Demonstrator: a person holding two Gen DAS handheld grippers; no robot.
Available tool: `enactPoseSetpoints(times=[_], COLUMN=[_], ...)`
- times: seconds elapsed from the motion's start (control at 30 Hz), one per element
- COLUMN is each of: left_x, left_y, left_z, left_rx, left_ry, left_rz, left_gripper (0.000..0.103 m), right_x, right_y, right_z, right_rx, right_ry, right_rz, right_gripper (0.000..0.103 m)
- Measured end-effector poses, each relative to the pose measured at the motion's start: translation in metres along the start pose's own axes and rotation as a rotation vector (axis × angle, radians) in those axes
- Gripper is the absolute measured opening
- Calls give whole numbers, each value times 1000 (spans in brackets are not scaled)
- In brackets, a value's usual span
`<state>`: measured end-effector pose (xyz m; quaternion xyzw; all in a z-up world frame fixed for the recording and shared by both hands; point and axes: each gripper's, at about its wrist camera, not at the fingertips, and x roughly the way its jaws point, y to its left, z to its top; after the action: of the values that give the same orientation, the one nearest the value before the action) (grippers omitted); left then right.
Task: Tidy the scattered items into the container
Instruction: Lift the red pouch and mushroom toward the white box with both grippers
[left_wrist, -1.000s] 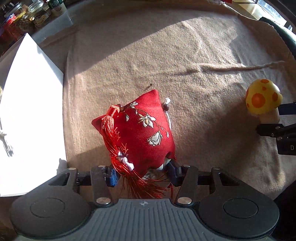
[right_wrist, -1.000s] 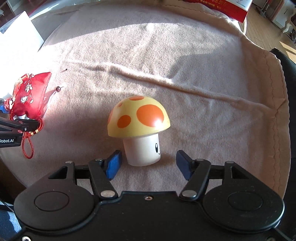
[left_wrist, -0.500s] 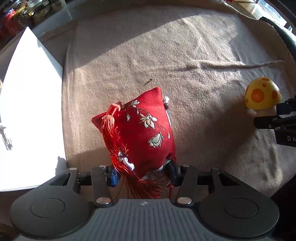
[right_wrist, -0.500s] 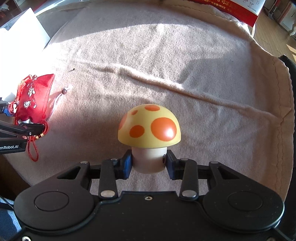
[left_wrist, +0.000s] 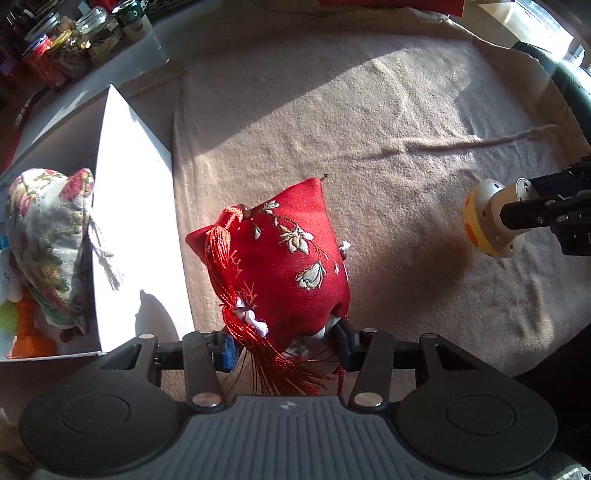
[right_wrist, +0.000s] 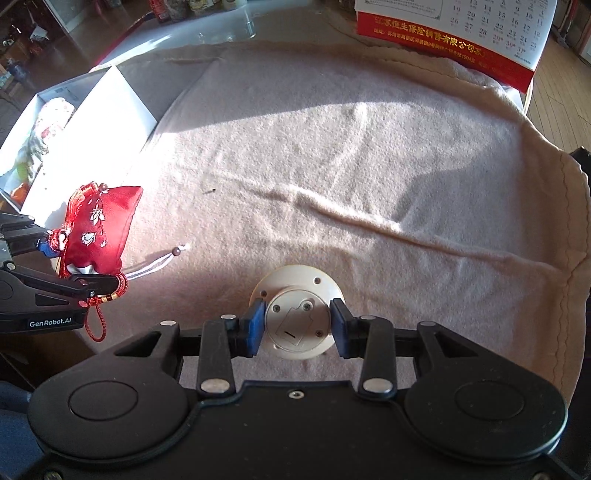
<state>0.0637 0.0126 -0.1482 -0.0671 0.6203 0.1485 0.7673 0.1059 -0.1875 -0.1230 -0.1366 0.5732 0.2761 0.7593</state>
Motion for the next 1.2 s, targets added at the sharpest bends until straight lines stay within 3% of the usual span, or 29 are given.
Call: enactPoseSetpoints(times=[0.37,0.9,1.2], left_x=[-24,-62,-90], left_y=[9,25,1], left_z=[-8,-11,20], left_rx=[8,-17,10], left_ry=[-11,-45,-109], left_rz=[39,25,13], left_gripper=[50,50,50], right_x=[-20,-52,-60], right_y=[15,58,62], right_z=[18,51,59], right_rx=[-57,-203,-204], right_ry=[-52,-105,-114], right_rz=[16,21,28], right_gripper=[40,40,40])
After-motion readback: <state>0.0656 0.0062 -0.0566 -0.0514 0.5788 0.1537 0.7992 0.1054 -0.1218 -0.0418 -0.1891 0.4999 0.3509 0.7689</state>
